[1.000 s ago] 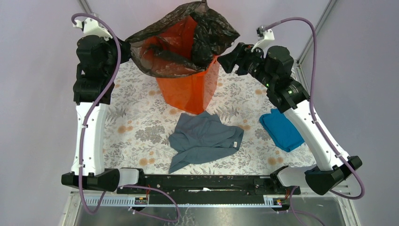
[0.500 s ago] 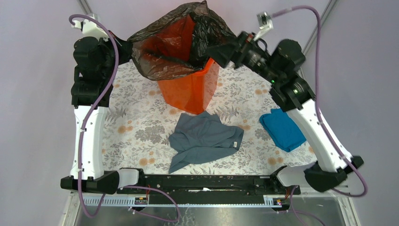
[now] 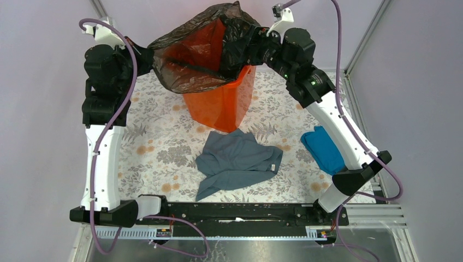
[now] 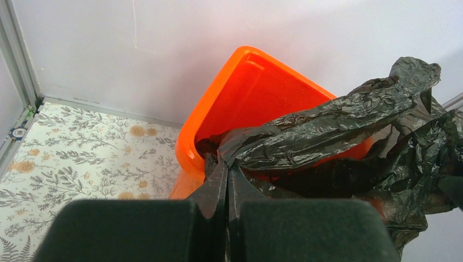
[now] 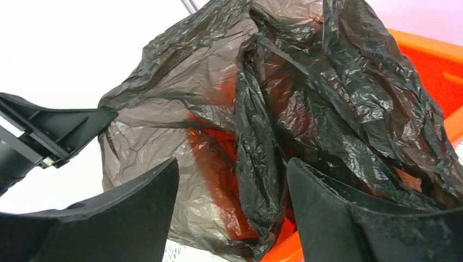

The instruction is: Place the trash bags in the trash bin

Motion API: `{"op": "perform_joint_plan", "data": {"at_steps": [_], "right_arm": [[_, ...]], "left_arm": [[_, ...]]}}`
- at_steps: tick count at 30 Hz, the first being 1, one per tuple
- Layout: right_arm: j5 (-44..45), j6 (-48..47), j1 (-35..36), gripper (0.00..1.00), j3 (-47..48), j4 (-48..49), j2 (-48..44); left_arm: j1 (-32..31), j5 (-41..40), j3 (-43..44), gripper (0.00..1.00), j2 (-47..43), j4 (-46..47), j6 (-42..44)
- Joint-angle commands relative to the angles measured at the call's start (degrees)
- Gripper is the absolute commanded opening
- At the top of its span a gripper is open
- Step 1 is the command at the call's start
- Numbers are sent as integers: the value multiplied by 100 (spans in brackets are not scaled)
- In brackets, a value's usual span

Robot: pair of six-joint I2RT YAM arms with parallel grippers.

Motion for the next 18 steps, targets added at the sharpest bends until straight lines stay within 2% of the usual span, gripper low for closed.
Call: {"op": "perform_joint_plan", "data": {"at_steps": [1, 4, 7, 10, 13, 14, 18], "right_arm": [[195, -312, 33, 77, 3, 400, 152], [122, -293, 33, 76, 178, 572, 414], [120, -286, 32, 66, 419, 761, 745], [171, -318, 31, 46, 557, 1146, 1027], [288, -239, 10, 17, 666, 1670, 1267], [234, -96, -12, 11, 805, 1716, 1365], [-449, 1004, -219, 8, 1177, 2141, 1729]], "left_arm": [[28, 69, -117, 0, -94, 436, -59], [28, 22, -48, 0, -15, 444, -78], [28, -28, 28, 0, 85, 477, -131], [28, -131, 0, 0, 190, 700, -290], [28, -259, -12, 0, 384, 1042, -490], [28, -293, 25, 0, 501, 1139, -559], [33, -401, 460, 0, 1213, 1188, -793]]}}
